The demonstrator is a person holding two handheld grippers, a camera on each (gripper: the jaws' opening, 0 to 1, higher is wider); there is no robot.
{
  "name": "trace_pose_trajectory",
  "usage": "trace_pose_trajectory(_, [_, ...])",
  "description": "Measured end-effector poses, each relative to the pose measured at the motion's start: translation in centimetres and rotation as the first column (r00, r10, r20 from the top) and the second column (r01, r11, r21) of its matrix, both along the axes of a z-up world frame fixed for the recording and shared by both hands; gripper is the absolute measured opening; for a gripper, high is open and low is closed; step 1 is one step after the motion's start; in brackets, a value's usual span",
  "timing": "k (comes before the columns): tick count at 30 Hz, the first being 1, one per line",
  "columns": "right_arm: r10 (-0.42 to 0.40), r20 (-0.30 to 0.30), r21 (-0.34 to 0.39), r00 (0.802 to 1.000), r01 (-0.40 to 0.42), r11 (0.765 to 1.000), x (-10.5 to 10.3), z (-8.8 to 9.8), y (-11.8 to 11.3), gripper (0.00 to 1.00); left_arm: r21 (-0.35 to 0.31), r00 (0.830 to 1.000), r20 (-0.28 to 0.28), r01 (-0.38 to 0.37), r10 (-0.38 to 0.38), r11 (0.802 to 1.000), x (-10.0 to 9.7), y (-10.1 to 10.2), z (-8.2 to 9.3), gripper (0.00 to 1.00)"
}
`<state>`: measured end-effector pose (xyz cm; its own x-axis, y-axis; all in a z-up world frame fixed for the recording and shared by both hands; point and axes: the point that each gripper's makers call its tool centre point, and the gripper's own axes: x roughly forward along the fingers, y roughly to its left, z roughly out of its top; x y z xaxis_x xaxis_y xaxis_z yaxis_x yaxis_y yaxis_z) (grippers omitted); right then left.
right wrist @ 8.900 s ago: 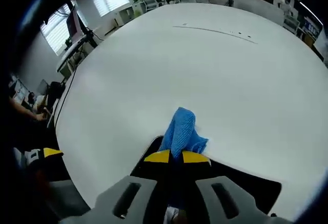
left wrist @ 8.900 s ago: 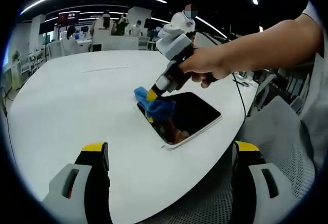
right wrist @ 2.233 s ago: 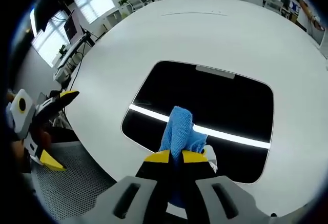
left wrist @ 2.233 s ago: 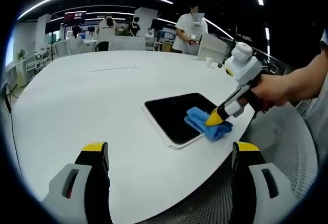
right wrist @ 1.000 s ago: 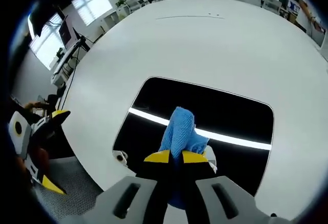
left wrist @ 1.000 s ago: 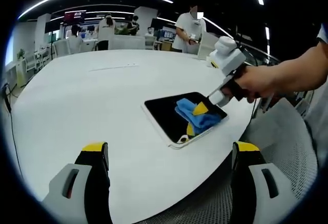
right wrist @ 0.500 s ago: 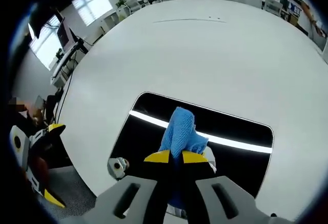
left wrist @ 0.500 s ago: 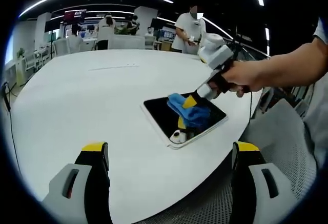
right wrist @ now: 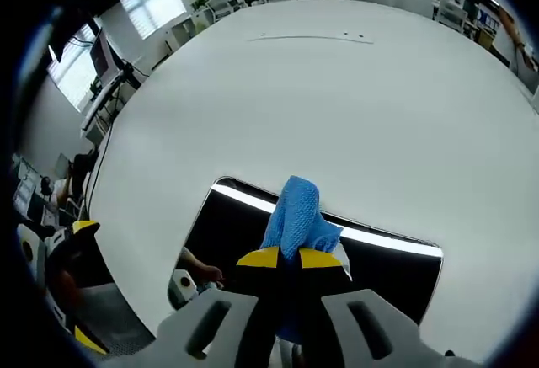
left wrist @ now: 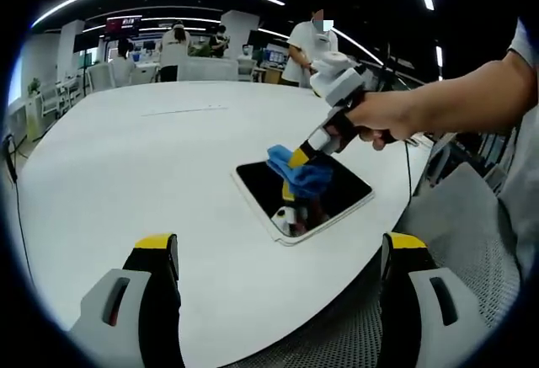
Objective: Wipe the mirror surface with the cleaning cloth until all visible marks leave the cleaned area.
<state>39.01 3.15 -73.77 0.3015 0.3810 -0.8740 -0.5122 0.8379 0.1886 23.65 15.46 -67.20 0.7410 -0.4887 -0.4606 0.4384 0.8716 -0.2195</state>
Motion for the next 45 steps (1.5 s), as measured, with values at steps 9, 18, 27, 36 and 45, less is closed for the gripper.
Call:
trace_pose_trajectory(9, [-0.004,0.003,0.006,1.0,0.004,1.0,1.8,-0.3,0.4,0.0,0.0,1.0,0.001,-0.003,0.003,1.0,0.0,0.0,0.0,0.99])
trace_pose_trajectory(18, [0.001,0.025,-0.007,1.0,-0.001,1.0,3.9,-0.8,0.8,0.0,0.006,1.0,-0.001,-0.001,0.001,1.0,0.0,0.0,0.0,0.99])
trace_pose_trajectory(27, [0.02,0.035,-0.006,0.999,-0.02,1.0,3.1,-0.5,0.7,0.0,0.005,1.0,-0.003,-0.002,0.002,1.0,0.0,0.0,0.0,0.99])
trace_pose_trajectory(36, [0.027,0.041,-0.025,0.999,-0.026,0.999,2.9,-0.4,-0.8,0.0,0.004,1.0,-0.002,-0.005,0.005,1.0,0.1,0.1,0.0,0.99])
trace_pose_trajectory(45, [0.026,0.044,-0.037,0.999,-0.025,0.999,2.5,0.1,-2.2,0.0,0.007,1.0,-0.003,-0.007,0.007,1.0,0.0,0.1,0.0,0.99])
